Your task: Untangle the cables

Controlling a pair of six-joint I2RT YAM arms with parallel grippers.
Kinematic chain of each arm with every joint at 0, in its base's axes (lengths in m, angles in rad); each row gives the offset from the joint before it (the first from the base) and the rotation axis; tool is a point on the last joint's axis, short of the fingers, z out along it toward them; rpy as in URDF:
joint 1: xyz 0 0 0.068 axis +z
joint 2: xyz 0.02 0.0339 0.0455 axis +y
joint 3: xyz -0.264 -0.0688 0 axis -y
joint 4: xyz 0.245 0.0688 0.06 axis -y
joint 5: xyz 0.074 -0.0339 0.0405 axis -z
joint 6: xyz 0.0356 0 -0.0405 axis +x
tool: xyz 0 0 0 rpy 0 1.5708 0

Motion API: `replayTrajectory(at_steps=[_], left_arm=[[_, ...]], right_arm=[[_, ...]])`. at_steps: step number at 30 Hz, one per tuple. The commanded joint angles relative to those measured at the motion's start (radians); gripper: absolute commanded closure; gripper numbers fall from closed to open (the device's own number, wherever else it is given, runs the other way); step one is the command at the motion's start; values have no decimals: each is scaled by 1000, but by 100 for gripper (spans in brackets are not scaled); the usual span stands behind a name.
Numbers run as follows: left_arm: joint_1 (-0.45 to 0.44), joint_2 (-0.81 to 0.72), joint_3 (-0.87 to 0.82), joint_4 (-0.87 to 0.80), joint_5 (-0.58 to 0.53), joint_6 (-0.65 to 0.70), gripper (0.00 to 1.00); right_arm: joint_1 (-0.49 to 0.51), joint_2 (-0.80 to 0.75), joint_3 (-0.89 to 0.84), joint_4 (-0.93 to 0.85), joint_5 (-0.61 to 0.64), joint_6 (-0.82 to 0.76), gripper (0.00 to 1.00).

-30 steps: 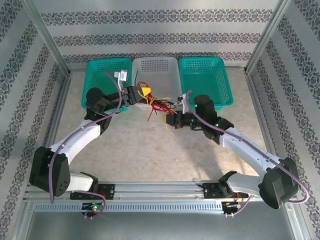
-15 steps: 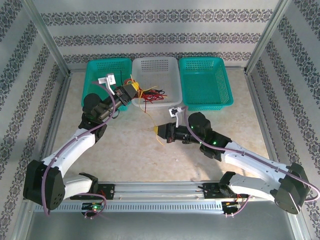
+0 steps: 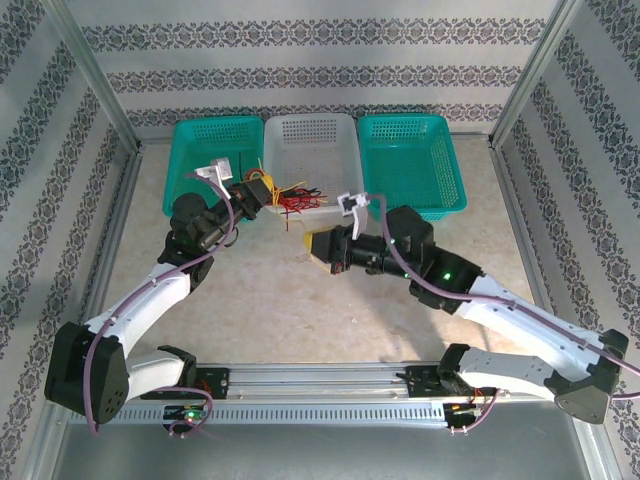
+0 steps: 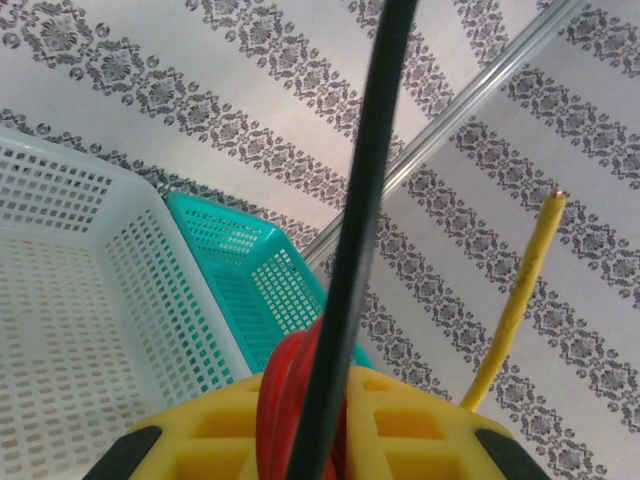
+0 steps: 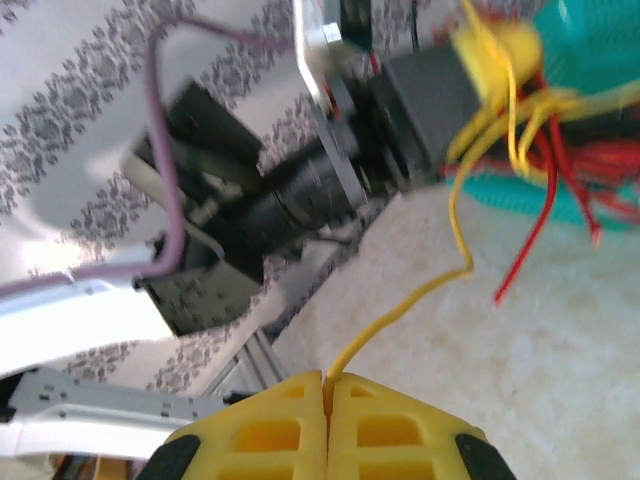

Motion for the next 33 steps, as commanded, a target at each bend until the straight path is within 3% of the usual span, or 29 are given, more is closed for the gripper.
replayTrajectory(at_steps=[1, 6, 11, 16, 20, 27, 33], left_arm=[[14, -27, -11, 22, 38, 28, 100], [13, -30, -14, 75, 183, -12, 100], [16, -57, -34, 103, 251, -55, 100], [68, -99, -86, 166, 239, -126, 100], [125, -121, -140, 264, 199, -226, 100], [174, -135, -156, 306, 150, -290, 100], [207, -143, -152, 278, 115, -292, 100]], right_arm=[[-23, 6, 175, -131, 88, -106, 100], [-159, 106, 366, -270, 128, -116, 100], [-370, 176, 454, -355, 58, -79, 100], [-539, 146, 385, -396, 30, -21, 100], [-688, 86, 231, -403, -50, 91, 100], [-825, -55, 44, -432, -87, 130, 100], [-944, -110, 51, -522, -86, 93, 100]])
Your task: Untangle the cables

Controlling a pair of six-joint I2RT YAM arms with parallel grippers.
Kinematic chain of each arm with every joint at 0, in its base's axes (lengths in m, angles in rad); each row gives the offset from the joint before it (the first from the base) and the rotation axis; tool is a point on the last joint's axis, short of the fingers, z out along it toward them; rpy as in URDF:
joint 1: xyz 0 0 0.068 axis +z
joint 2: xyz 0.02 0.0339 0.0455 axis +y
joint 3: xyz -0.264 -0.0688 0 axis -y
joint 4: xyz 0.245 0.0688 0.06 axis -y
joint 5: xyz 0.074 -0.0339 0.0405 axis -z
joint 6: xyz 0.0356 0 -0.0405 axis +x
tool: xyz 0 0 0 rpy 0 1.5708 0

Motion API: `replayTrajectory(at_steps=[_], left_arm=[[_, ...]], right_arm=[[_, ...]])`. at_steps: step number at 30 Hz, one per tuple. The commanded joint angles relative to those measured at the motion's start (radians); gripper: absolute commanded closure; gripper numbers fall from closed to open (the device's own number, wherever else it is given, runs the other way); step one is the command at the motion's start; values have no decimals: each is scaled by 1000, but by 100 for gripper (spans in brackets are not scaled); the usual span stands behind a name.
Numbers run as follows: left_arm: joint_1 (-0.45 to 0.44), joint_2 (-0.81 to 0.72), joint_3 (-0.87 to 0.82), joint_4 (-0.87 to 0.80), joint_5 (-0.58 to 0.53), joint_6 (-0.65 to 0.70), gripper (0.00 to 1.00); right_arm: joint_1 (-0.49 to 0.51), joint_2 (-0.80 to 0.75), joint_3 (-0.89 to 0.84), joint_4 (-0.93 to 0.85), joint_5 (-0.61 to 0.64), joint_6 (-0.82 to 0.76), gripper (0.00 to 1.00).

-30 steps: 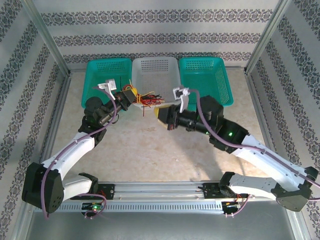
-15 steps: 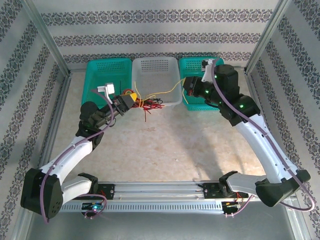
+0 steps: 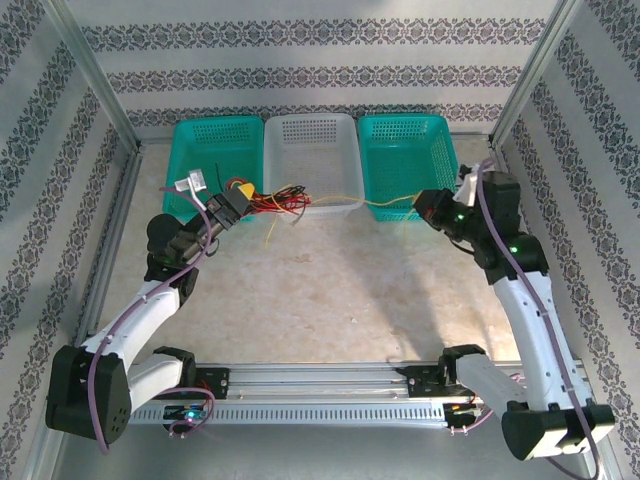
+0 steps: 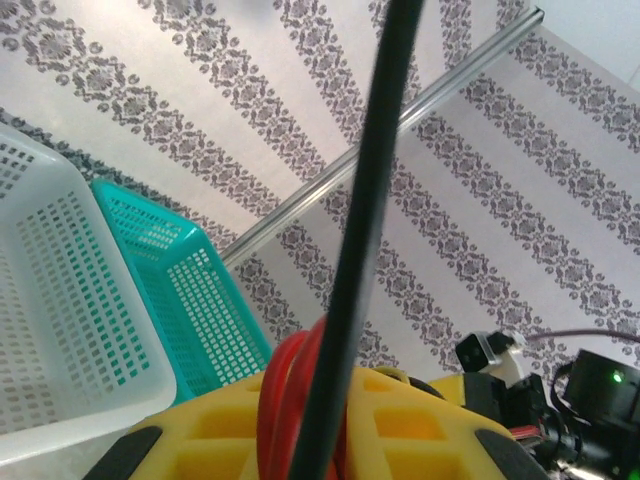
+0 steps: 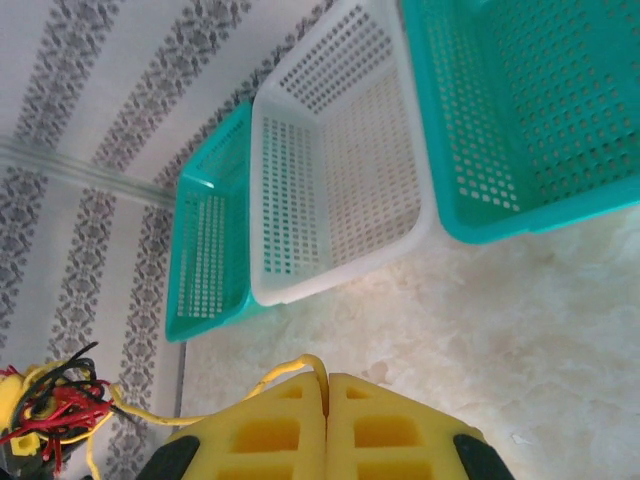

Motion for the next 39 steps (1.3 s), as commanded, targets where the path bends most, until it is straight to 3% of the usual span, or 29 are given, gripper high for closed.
replayTrajectory(at_steps=[1, 8, 14, 19, 23, 29, 32, 33, 36, 39], left_arm=[[58, -40, 11, 26, -89, 4, 100], [71, -127, 39, -339, -153, 200, 100], [46, -120, 25, -418, -56, 235, 100], [-107, -103, -16, -413, -41, 239, 100], [-260, -23, -26, -395, -116, 261, 100], [-402, 159, 32, -418, -258, 256, 98], [-450, 245, 63, -443, -320, 236, 50], [-450, 263, 66, -436, -315, 220, 3], [-447, 249, 85, -522, -333, 209, 1], [-443, 157, 146, -781, -426, 280, 1]], right_arm=[[-97, -28, 15, -57, 103, -12, 100], [-268, -73, 74, -42, -2, -13, 100], [-293, -90, 133, -2, -50, -28, 100], [-293, -128, 156, 69, -90, -29, 100], [-285, -156, 145, 141, -126, -7, 100], [-260, -176, 139, 164, -137, -5, 100], [-241, -186, 135, 189, -151, -11, 100], [-230, -189, 134, 196, -153, -16, 100], [-188, -190, 142, 188, -139, -43, 100], [-151, -190, 150, 157, -106, -85, 100]])
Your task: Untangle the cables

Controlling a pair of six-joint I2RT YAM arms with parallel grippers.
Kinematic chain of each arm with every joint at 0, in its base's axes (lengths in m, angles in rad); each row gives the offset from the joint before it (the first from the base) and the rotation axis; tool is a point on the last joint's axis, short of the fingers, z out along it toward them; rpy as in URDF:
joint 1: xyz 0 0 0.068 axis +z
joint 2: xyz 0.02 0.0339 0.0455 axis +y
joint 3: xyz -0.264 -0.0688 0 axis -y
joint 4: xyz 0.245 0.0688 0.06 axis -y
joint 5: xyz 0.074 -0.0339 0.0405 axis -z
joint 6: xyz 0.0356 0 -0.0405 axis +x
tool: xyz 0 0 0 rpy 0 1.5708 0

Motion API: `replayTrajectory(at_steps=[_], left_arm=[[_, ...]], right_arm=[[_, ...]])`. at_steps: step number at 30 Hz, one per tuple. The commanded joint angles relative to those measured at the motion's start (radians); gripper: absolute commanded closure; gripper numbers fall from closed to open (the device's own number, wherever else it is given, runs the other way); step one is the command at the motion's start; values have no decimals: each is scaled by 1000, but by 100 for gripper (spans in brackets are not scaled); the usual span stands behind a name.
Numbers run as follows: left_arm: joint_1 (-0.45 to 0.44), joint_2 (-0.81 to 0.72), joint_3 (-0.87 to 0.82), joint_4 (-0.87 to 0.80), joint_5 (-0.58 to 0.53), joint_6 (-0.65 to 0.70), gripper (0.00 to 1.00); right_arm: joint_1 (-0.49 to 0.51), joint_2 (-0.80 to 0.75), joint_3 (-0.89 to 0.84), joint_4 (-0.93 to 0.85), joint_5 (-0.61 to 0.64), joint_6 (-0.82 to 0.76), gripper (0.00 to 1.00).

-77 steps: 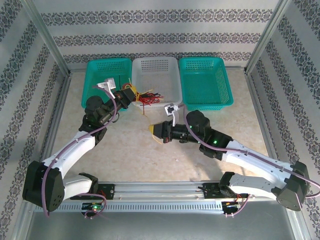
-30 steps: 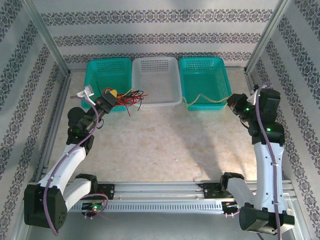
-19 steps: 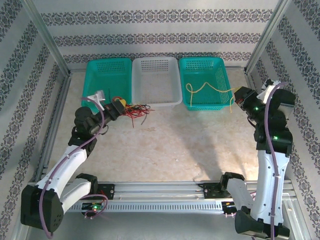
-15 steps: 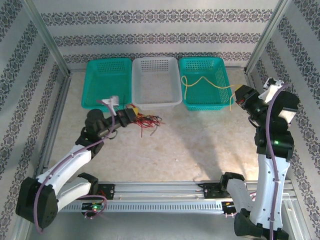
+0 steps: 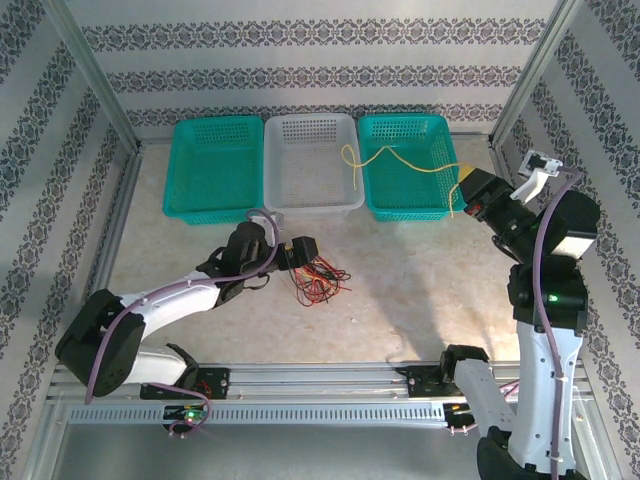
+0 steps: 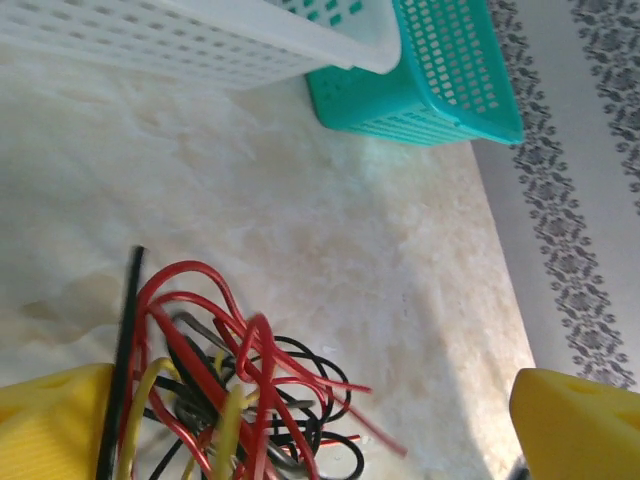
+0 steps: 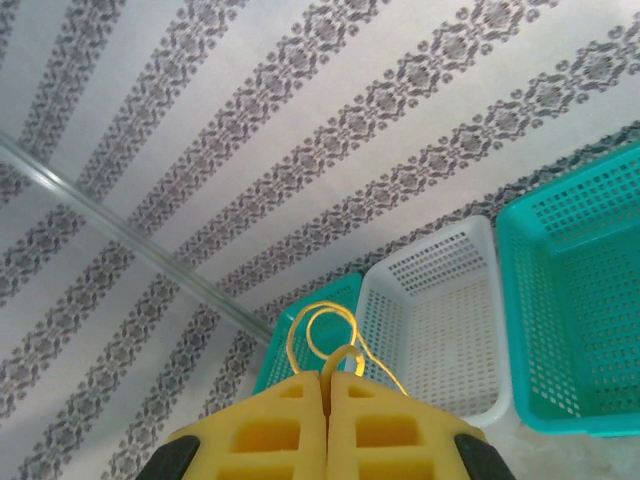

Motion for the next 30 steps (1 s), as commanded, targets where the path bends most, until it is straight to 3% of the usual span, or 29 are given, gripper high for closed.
replayTrajectory(at_steps=[1, 8, 13, 17, 22, 30], left_arm=[[1, -120, 93, -293, -144, 82, 1], [19, -305, 199, -740, -370, 253, 0], [25, -293, 321, -858, -295, 294, 2], [26, -264, 450, -757, -87, 254, 14], [3, -153, 587, -479, 194, 50, 38], [-66, -48, 647, -200, 270, -165, 33]], right_arm=[[35, -11, 22, 2, 27, -64, 100], [107, 4, -15, 27, 80, -88, 100], [208, 24, -21, 51, 147, -112, 100], [343, 32, -27, 71, 264, -151, 100], [580, 31, -51, 115, 585, -247, 100], [852, 119, -68, 240, 841, -386, 100]])
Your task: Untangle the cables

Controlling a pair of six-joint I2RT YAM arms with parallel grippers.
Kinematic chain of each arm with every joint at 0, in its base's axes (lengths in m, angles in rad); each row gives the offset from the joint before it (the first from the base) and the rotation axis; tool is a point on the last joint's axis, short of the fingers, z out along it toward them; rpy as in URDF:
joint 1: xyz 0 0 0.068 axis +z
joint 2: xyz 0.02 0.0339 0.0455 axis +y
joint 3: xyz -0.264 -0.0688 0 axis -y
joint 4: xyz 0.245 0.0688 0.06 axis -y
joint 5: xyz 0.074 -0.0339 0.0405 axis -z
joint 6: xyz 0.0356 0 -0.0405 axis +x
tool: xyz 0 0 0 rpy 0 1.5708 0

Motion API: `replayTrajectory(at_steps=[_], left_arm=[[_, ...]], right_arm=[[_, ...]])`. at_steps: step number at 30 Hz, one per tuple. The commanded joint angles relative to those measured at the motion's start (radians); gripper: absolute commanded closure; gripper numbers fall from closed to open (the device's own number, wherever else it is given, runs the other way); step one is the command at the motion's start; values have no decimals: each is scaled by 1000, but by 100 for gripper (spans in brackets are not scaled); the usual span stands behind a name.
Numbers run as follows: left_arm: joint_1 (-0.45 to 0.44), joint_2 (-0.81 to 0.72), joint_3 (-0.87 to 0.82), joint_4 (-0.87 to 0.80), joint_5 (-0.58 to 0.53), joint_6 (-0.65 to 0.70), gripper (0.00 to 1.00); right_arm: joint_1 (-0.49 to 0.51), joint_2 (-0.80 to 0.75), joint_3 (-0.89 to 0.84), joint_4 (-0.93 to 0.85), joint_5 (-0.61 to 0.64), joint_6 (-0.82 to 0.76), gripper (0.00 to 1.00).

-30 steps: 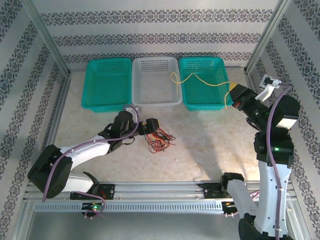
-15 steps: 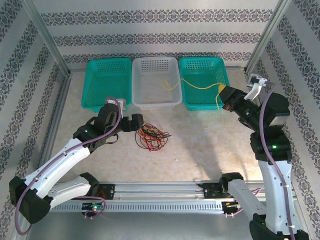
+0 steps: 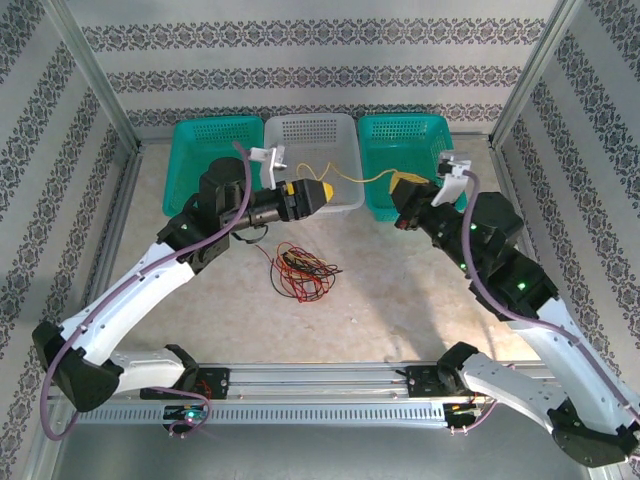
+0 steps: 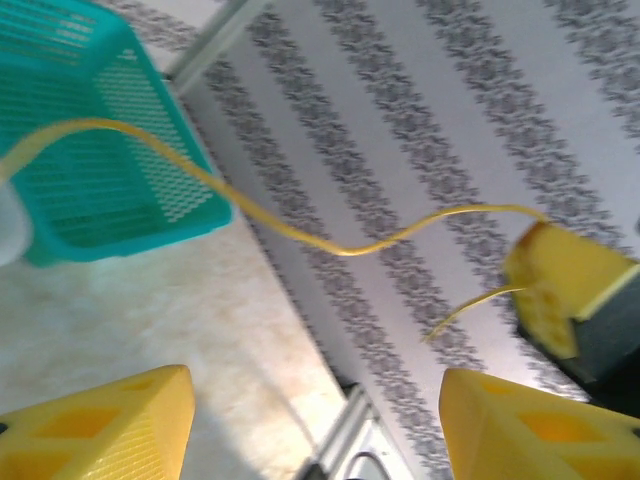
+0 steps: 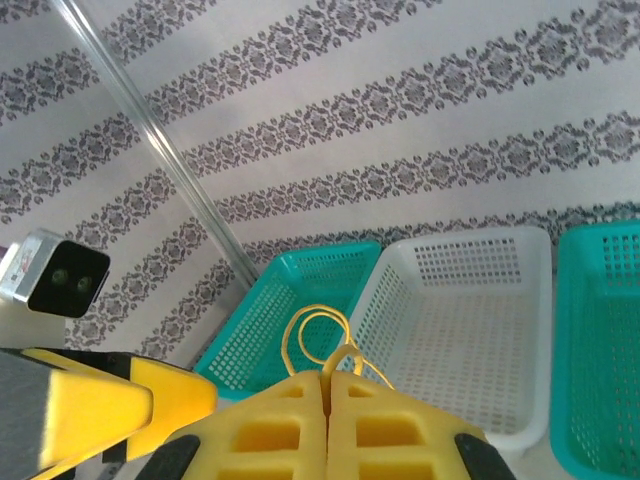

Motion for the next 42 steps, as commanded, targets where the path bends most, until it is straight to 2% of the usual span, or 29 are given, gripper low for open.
replayTrajectory(at_steps=[1, 7, 17, 20, 24, 26, 31, 34, 36, 38, 39, 40, 42], left_arm=[[-20, 32, -2, 213, 82, -163, 33], [-23, 72, -11, 233, 59, -201, 32], [-4, 70, -10, 193, 1, -210, 32], [3, 77, 1, 196, 1, -230, 42], [23, 69, 1, 183, -16, -234, 62], [41, 65, -5, 190, -14, -252, 66], [74, 72, 12, 187, 9, -231, 88], [89, 75, 38, 167, 11, -191, 92], [98, 77, 48, 164, 15, -179, 100], [106, 83, 54, 165, 28, -171, 100], [108, 87, 52, 167, 33, -171, 97], [110, 87, 48, 170, 34, -171, 90], [110, 91, 35, 178, 37, -180, 72]], right_arm=[[77, 41, -15, 109, 161, -96, 100], [155, 93, -14, 176, 160, -129, 100], [184, 89, -39, 191, 63, -113, 100], [192, 84, -53, 191, 42, -110, 100], [194, 71, -67, 190, -19, -100, 100], [194, 70, -65, 178, -64, -94, 100], [194, 109, -21, 91, -217, -62, 100], [193, 129, -20, 47, -285, -45, 100], [192, 126, -35, 39, -304, -29, 100], [194, 119, -52, 43, -311, -19, 100], [194, 118, -59, 46, -310, -15, 100], [194, 115, -62, 48, -303, -13, 100], [194, 109, -72, 57, -292, -12, 100]])
